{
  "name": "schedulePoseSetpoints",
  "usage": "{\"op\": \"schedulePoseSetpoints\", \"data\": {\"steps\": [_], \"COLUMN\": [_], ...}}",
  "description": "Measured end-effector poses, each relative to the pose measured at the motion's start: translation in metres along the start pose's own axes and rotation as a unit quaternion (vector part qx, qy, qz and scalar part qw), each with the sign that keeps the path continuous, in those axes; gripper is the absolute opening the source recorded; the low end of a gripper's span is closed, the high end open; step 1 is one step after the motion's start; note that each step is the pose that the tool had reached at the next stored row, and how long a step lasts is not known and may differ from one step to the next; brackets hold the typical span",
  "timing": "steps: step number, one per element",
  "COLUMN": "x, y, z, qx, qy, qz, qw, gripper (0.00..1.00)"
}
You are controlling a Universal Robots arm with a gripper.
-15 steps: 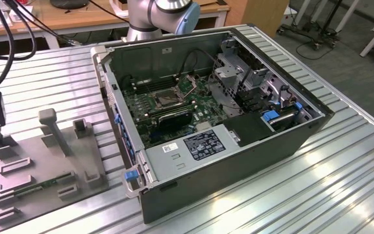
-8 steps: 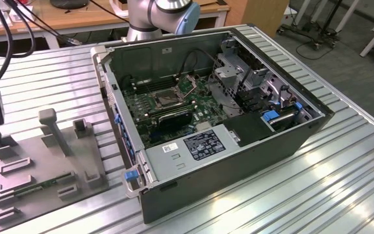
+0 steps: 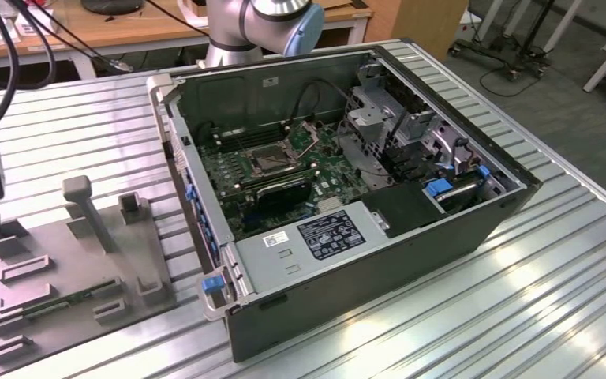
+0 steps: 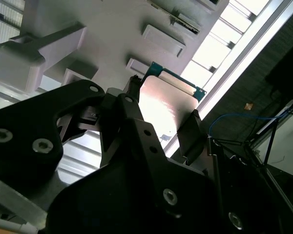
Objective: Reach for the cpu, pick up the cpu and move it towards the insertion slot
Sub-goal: 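Pick up the cpu and move it towards the insertion slot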
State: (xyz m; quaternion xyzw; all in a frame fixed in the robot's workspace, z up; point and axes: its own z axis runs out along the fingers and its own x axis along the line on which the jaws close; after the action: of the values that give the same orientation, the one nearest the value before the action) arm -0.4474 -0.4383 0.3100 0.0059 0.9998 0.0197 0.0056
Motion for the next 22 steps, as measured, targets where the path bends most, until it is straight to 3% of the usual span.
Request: {"op": "schedulePoseSetpoints", "data": {"steps": [22], "x": [-0.0002], "y": [0.0007], "z": [-0.0170], "qx": [0.0000], "qy": [0.0000], "qz": [0.000], "qw": [1.00000], "gripper": [0.55]}}
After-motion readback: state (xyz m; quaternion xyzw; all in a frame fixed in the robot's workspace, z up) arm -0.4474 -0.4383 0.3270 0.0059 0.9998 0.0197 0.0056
